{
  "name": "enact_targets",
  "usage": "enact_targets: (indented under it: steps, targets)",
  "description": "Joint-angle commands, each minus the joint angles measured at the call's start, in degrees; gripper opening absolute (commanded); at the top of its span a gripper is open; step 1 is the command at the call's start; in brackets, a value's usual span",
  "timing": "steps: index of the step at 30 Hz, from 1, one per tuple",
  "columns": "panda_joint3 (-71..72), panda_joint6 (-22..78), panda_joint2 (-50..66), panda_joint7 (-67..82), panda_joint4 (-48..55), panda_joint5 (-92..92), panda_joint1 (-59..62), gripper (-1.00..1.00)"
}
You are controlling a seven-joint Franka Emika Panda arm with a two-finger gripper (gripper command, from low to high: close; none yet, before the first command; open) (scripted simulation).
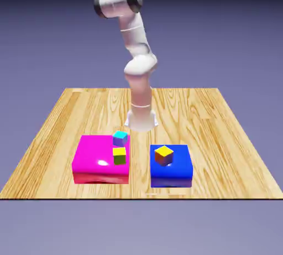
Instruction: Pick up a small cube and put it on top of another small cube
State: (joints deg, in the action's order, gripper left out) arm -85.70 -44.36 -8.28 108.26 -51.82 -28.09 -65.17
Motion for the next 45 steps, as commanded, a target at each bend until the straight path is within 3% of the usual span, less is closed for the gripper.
enact_targets:
  steps: [1,38,45]
  targets:
    - [0.67,0.48,2.08,0.76,-0.4,-0.78,0.89,-1.0]
    - [25.3,19.31,78.92,30.55,-15.05,-27.18,34.59,-1.0]
    - [24.66,15.3,77.81,35.22,-25.48,-24.66,27.98,-1.0]
